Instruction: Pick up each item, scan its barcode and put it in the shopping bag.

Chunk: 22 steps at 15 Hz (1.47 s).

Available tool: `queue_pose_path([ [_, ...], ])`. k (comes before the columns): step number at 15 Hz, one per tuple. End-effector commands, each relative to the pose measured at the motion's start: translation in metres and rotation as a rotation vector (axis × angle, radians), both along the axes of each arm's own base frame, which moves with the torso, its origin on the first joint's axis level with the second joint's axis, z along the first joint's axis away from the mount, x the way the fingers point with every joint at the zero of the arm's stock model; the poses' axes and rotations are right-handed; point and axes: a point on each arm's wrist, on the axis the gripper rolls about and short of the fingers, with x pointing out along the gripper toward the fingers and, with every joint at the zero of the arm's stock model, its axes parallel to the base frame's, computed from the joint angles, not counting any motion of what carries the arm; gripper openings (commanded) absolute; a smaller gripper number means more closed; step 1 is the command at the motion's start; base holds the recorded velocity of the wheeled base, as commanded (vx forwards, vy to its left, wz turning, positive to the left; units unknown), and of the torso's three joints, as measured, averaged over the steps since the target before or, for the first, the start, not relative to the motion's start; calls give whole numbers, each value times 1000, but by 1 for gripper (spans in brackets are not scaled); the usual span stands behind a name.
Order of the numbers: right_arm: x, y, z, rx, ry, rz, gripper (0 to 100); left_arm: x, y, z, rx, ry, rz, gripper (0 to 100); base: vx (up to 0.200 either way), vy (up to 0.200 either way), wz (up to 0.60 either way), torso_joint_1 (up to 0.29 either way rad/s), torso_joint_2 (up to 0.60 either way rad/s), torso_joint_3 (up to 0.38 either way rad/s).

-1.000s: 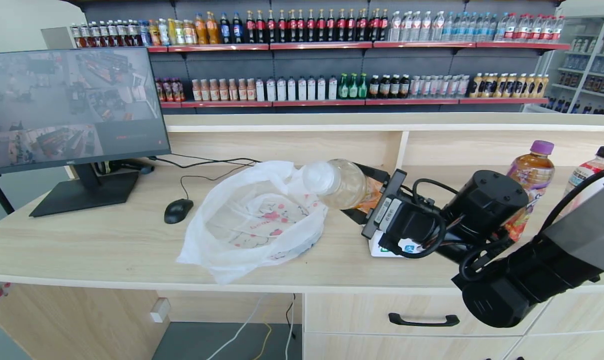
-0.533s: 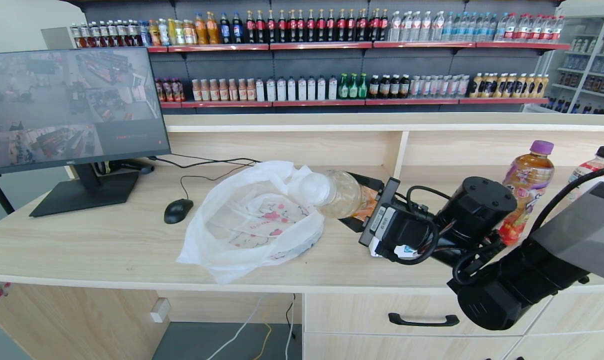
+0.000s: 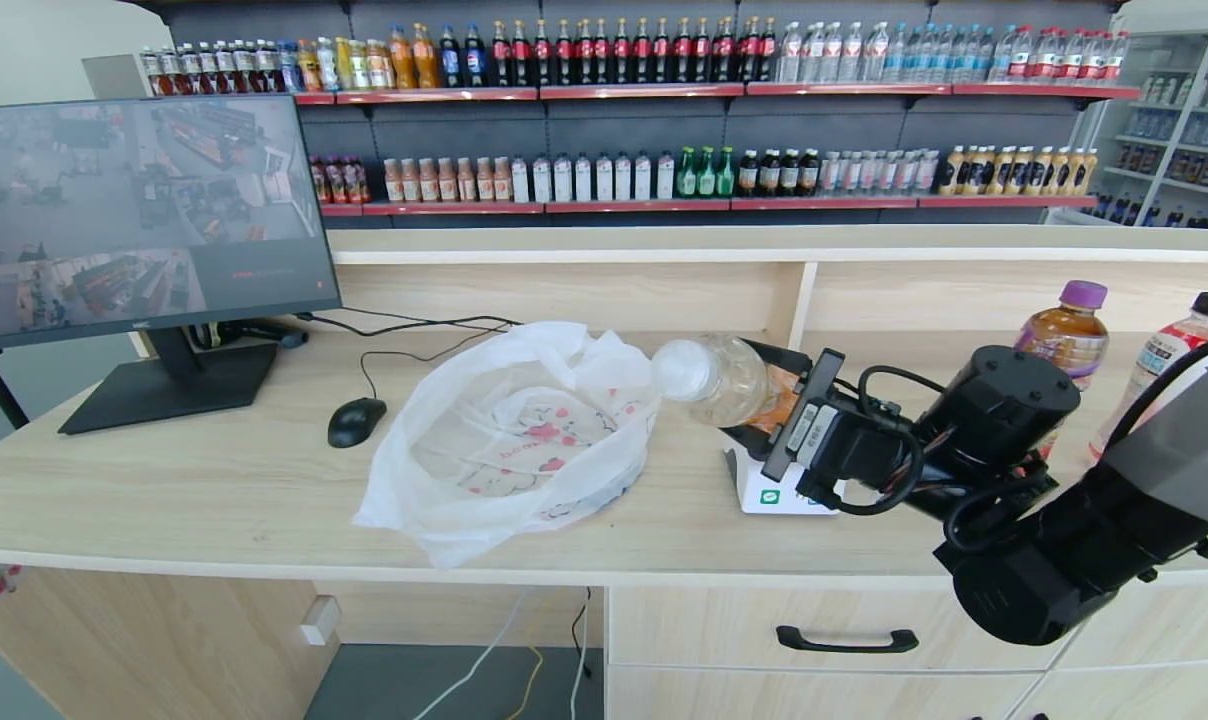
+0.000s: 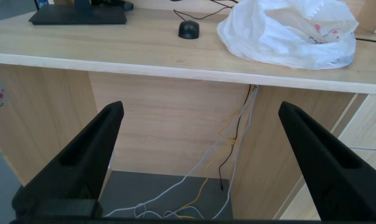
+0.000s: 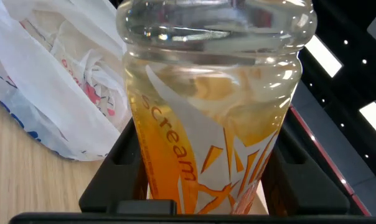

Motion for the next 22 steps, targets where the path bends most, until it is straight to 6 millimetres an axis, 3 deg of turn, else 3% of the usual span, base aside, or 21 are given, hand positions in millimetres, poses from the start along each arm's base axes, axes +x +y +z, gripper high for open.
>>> queue_pose_path([
  [1, 3, -12, 3, -1, -10, -25, 0, 0, 0, 0, 0, -1, 0, 100, 0, 0, 0, 0, 0, 0],
  [14, 8, -23, -5, -30, 0, -12, 0, 0, 0, 0, 0, -1, 0, 100, 0, 0, 0, 0, 0, 0],
  [22, 5, -25, 0, -20, -3, -13, 0, 0, 0, 0, 0, -1, 1, 100, 0, 0, 0, 0, 0, 0],
])
